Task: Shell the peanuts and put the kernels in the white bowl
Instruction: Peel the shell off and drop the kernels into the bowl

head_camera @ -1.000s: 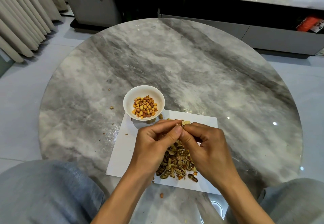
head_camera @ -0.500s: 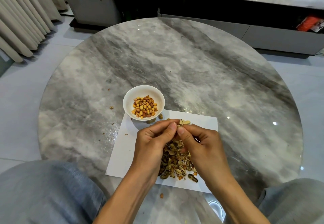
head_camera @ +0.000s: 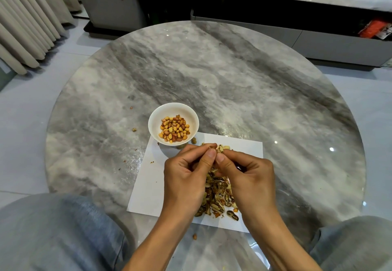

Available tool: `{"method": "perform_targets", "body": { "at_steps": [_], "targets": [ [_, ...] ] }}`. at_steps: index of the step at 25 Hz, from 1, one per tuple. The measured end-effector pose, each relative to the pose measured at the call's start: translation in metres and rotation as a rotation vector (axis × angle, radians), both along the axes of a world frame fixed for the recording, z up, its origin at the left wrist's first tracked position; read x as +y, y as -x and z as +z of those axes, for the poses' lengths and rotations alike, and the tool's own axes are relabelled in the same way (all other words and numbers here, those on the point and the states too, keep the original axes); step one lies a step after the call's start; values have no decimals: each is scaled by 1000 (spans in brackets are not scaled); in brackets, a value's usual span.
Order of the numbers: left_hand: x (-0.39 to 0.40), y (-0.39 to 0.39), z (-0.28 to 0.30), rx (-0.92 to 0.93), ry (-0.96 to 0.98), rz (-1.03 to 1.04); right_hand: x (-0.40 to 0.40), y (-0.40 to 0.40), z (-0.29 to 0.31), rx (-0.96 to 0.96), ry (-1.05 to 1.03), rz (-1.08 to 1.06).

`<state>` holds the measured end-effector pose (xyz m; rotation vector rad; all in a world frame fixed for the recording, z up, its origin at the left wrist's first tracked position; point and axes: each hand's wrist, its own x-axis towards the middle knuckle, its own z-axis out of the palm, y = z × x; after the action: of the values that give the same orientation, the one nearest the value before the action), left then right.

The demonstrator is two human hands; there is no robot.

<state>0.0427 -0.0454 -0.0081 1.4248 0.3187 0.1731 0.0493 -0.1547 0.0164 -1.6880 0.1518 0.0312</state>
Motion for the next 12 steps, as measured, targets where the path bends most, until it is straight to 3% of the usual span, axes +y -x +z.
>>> {"method": "perform_targets", "body": {
  "at_steps": [4, 9, 12],
  "targets": [
    [-6, 3, -1, -21, -98, 44, 2, 0, -7, 164, -195, -68],
    [-5, 0, 1, 55, 124, 50, 3, -4, -10, 331, -480, -68],
    [-3, -2, 0, 72, 134, 20, 0, -7, -9, 428, -574, -98]
  ]
}}
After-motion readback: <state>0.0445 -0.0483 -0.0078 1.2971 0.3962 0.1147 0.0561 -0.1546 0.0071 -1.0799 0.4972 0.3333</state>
